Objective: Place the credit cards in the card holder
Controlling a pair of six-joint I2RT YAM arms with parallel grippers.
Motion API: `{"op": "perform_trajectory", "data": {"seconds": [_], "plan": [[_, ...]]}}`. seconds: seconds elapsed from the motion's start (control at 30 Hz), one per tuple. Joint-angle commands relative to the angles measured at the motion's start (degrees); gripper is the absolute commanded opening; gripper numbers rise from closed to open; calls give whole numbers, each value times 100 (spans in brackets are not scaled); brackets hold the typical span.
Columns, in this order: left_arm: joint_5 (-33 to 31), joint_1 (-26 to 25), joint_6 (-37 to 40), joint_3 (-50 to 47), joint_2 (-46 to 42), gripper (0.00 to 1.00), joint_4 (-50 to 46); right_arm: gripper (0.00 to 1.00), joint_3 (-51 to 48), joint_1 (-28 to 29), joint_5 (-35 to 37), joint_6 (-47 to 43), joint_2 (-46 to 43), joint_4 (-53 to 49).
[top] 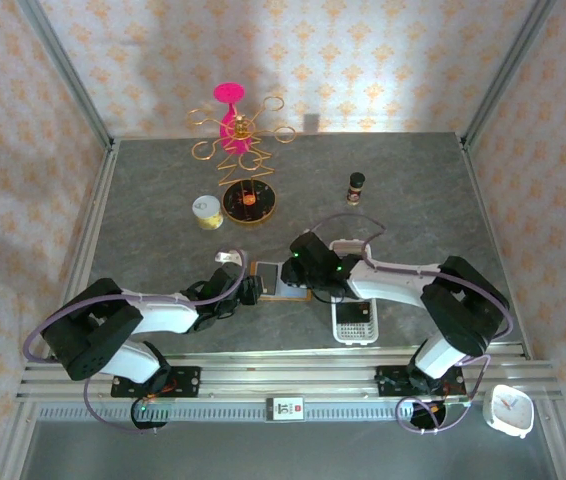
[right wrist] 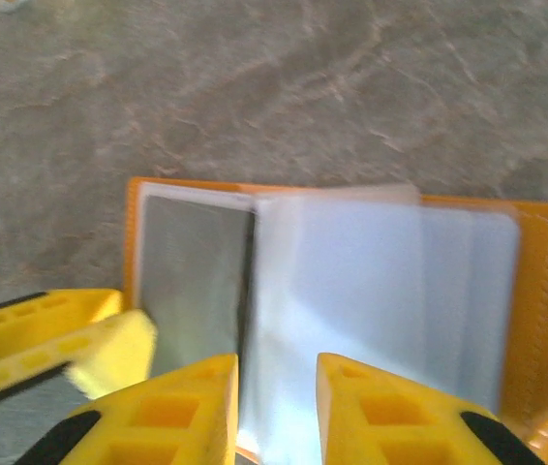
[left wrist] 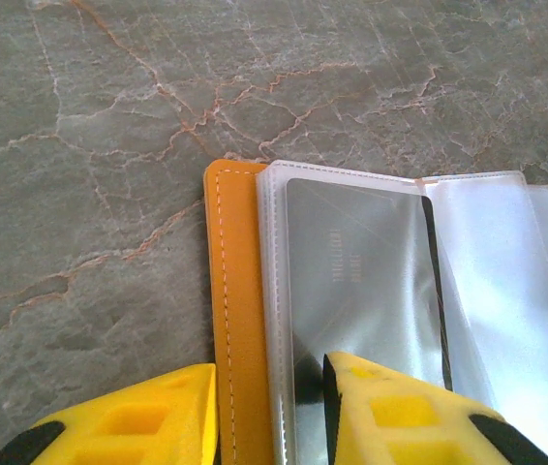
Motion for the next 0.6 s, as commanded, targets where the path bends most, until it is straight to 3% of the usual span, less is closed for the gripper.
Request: {"op": "perform_trajectory", "data": {"seconds": [0.0,0.57], "plan": [[-82,4,115,106,239,32,-188,29,-170,32,195,92,-63,-225],[-56,4,122,98,197,32,-171,39,-61,126,589,75,288,-493]]}}
